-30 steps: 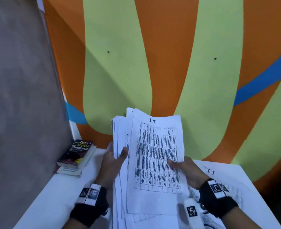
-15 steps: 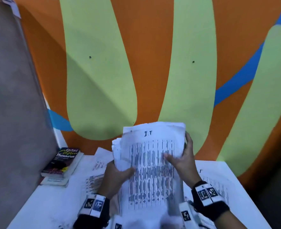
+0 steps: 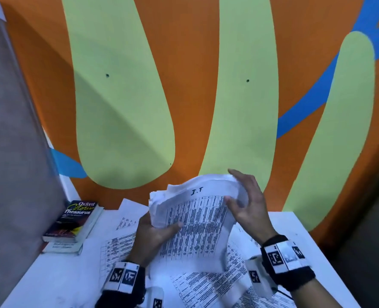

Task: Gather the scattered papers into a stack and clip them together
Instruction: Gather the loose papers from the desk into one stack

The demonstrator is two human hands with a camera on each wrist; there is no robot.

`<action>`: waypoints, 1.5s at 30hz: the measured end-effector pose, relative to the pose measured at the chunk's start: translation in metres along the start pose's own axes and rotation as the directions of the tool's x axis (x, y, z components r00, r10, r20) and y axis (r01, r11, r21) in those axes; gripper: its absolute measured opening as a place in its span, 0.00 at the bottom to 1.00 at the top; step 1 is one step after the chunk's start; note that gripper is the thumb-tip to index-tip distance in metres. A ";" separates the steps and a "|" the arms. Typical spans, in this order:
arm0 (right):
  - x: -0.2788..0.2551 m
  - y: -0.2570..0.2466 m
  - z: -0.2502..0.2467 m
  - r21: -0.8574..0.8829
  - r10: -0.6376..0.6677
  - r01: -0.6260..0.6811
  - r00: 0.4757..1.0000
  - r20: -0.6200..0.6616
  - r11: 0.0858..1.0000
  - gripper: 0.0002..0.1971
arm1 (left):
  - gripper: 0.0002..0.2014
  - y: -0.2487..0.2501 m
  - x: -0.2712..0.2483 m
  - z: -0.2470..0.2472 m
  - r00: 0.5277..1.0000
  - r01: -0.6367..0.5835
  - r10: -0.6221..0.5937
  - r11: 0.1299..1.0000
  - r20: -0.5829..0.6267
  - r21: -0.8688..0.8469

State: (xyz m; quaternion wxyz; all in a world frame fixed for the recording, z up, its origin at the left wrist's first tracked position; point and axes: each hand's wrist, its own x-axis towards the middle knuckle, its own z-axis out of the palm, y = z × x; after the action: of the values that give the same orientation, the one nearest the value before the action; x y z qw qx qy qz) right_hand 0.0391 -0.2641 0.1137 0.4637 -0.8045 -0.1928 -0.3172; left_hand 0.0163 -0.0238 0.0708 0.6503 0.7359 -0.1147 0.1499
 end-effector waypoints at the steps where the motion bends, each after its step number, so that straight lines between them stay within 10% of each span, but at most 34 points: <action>1: -0.001 0.001 -0.001 0.031 0.041 -0.041 0.999 -0.020 0.999 0.31 | 0.19 -0.001 0.000 0.000 1.000 -0.008 0.008 1.000 0.005 -0.001; 5: -0.003 0.018 0.001 0.314 0.309 -0.287 0.951 -0.022 0.905 0.39 | 0.11 -0.007 0.004 -0.003 1.000 -0.001 0.000 0.998 -0.014 -0.057; 8: -0.003 0.013 0.009 0.341 0.386 -0.374 0.922 0.036 0.862 0.25 | 0.08 -0.005 0.012 -0.001 0.997 0.022 -0.022 1.000 -0.076 -0.006; 10: 0.008 -0.006 0.010 0.308 0.347 -0.320 0.937 -0.037 0.896 0.19 | 0.23 0.005 0.022 -0.001 0.991 -0.011 0.004 0.998 -0.133 -0.059; 15: 0.031 -0.052 0.003 0.327 0.164 -0.121 0.980 -0.109 0.937 0.26 | 0.18 0.042 0.045 -0.013 0.986 -0.107 0.089 0.987 -0.145 -0.122; 19: 0.008 -0.017 0.016 0.295 0.401 -0.397 0.915 0.051 0.869 0.41 | 0.32 0.009 0.035 -0.012 0.998 0.026 -0.030 0.997 -0.055 -0.072; 22: -0.017 0.011 0.033 0.273 0.502 -0.534 0.845 0.182 0.800 0.34 | 0.28 -0.005 0.024 -0.004 0.989 0.088 -0.091 0.996 -0.114 -0.026; 40: -0.026 0.020 0.044 0.172 0.437 -0.440 0.898 0.055 0.881 0.27 | 0.32 -0.022 0.030 -0.022 0.989 0.149 -0.149 0.989 0.001 -0.003; 45: -0.060 0.070 0.057 -0.475 0.705 -0.530 0.606 0.367 0.703 0.31 | 0.27 -0.035 0.007 -0.020 0.972 0.211 -0.196 0.971 -0.126 0.112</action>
State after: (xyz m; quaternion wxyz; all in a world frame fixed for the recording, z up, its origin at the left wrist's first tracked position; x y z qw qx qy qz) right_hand 0.0569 -0.2508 0.0075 0.3377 -0.9379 0.0366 0.0708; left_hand 0.0344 0.0009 0.0436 0.6204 0.7732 0.0084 0.1311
